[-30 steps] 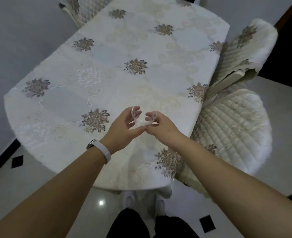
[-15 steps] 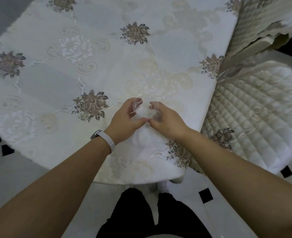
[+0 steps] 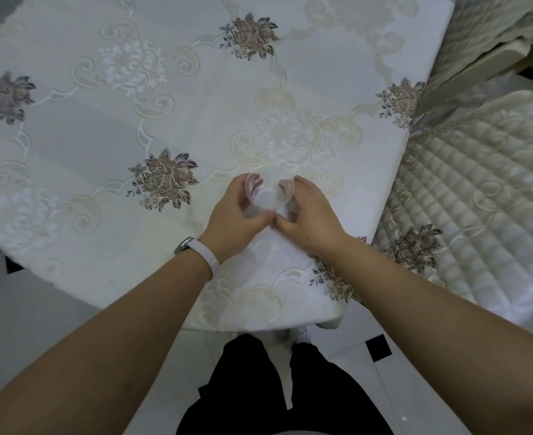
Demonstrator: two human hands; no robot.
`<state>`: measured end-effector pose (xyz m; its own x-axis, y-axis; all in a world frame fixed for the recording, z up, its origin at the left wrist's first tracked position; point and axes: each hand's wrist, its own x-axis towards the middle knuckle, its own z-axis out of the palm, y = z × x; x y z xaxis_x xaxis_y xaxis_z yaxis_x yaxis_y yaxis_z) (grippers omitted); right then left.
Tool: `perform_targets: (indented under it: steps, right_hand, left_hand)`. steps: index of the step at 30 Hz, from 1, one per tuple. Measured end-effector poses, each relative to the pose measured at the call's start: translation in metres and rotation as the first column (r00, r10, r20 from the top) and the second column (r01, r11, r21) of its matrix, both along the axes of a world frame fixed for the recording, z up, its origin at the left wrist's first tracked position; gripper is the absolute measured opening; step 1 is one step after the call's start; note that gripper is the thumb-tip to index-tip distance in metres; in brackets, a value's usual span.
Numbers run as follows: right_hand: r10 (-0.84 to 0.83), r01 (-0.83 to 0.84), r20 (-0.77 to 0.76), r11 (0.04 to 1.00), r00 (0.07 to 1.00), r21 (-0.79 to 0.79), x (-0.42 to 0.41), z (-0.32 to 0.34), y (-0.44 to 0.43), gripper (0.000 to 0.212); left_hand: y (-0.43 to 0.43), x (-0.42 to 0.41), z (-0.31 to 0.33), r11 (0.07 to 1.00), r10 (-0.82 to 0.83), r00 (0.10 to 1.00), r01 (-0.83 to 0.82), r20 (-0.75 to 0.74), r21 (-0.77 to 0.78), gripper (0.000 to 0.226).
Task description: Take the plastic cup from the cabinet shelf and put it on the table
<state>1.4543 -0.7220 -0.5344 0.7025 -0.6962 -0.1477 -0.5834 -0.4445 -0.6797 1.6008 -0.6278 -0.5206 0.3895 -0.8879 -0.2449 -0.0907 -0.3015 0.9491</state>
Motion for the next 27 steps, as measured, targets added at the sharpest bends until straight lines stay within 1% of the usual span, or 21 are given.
perform_targets:
  steps: [2, 4, 8, 12, 19, 21, 24, 25, 26, 27]
  right_hand:
    - [0.012, -0.009, 0.045, 0.998, 0.999, -0.057, 0.0, 0.001, 0.002, 0.051]
    - [0.013, -0.007, 0.056, 0.995, 0.998, -0.099, -0.001, 0.003, 0.003, 0.049]
    - [0.033, -0.028, 0.032, 0.992, 0.999, -0.123, -0.002, 0.001, 0.003, 0.051]
    - [0.044, -0.039, 0.055, 0.995, 0.998, -0.091, -0.006, 0.006, 0.003, 0.051]
    - [0.01, -0.01, -0.013, 1.0, 1.0, -0.002, -0.017, 0.008, 0.004, 0.06]
    - [0.003, -0.003, -0.029, 1.0, 1.0, 0.026, -0.02, 0.008, 0.004, 0.064]
    - [0.013, -0.012, -0.028, 0.999, 1.0, 0.037, -0.024, 0.009, 0.004, 0.067]
    - [0.006, -0.005, -0.036, 0.999, 0.999, 0.039, -0.025, 0.014, 0.005, 0.067]
    - [0.0, 0.001, -0.014, 0.999, 1.0, 0.041, -0.028, 0.014, 0.005, 0.067]
    - [-0.029, 0.031, -0.025, 0.998, 0.999, 0.061, -0.029, 0.024, 0.007, 0.066]
  left_hand:
    - [0.0, -0.002, -0.002, 1.0, 0.003, 1.0, -0.003, 0.01, -0.002, 0.056]
    - [0.001, -0.004, -0.003, 1.0, 0.012, 1.0, -0.012, 0.021, 0.004, 0.056]
    - [0.002, -0.007, -0.006, 1.0, 0.024, 0.999, -0.024, 0.026, 0.013, 0.058]
    - [0.002, -0.008, -0.006, 1.0, 0.008, 0.999, -0.009, 0.038, 0.018, 0.069]
    - [0.009, -0.01, 0.001, 0.999, -0.018, 0.998, 0.015, 0.059, 0.044, 0.078]
    - [0.012, -0.012, 0.005, 0.997, -0.03, 0.997, 0.025, 0.072, 0.072, 0.077]
    - [0.016, -0.011, 0.008, 0.996, -0.029, 0.995, 0.02, 0.093, 0.087, 0.069]
    - [0.018, -0.01, 0.011, 0.995, -0.017, 0.995, 0.008, 0.097, 0.096, 0.069]
    - [0.022, -0.009, 0.008, 0.997, -0.01, 0.996, 0.003, 0.092, 0.076, 0.071]
    - [0.027, -0.01, 0.014, 0.996, 0.011, 0.993, -0.021, 0.114, 0.092, 0.075]
